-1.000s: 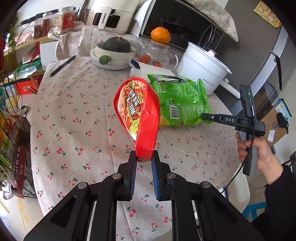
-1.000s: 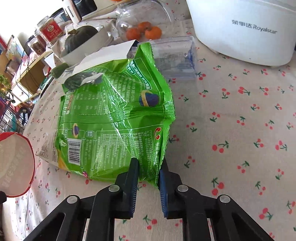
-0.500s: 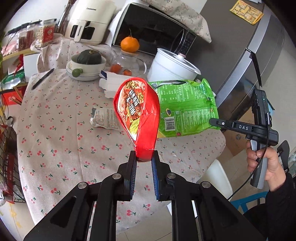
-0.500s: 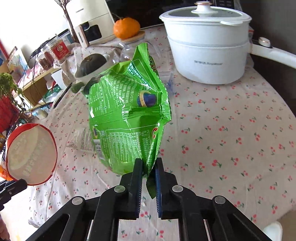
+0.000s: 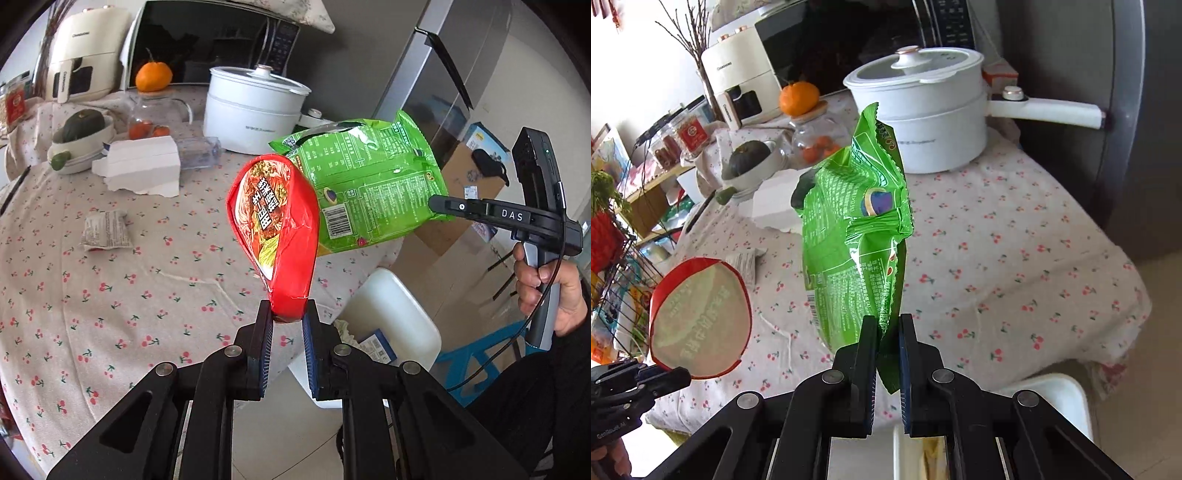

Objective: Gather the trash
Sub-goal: 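Carry the red lid and green bag over the white bin and open both tools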

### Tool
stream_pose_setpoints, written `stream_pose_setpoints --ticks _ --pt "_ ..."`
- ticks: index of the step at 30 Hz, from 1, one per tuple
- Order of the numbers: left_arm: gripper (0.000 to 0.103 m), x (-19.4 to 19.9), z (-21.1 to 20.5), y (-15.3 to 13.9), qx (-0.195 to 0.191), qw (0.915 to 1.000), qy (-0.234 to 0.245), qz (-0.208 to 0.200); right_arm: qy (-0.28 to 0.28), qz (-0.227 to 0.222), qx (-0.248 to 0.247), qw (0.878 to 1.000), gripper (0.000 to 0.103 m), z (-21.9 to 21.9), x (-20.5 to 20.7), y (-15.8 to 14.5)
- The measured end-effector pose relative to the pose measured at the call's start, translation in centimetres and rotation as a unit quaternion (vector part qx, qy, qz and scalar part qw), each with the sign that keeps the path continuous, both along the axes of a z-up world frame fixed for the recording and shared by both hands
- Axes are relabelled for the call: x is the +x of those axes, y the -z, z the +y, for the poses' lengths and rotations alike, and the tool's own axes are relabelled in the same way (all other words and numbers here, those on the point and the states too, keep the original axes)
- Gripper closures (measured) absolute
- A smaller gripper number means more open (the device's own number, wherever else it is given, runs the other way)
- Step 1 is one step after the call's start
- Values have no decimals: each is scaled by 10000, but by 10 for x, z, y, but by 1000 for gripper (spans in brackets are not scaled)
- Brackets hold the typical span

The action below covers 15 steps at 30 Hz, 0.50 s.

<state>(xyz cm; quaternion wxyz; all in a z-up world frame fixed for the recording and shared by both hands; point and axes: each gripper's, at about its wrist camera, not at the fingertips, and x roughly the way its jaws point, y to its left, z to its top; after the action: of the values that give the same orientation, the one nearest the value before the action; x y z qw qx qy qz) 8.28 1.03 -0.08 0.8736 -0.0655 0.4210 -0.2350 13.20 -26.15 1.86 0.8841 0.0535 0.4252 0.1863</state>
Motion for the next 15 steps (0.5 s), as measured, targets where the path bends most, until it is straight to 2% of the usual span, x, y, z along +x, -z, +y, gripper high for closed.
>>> stream_pose_setpoints --ticks 8,15 --pt "86 -7 -67 8 69 9972 747 75 320 79 -238 9992 94 -73 -32 -7" --pt "86 -18 -116 29 125 9897 1382 363 439 383 -675 9960 94 -128 -63 7"
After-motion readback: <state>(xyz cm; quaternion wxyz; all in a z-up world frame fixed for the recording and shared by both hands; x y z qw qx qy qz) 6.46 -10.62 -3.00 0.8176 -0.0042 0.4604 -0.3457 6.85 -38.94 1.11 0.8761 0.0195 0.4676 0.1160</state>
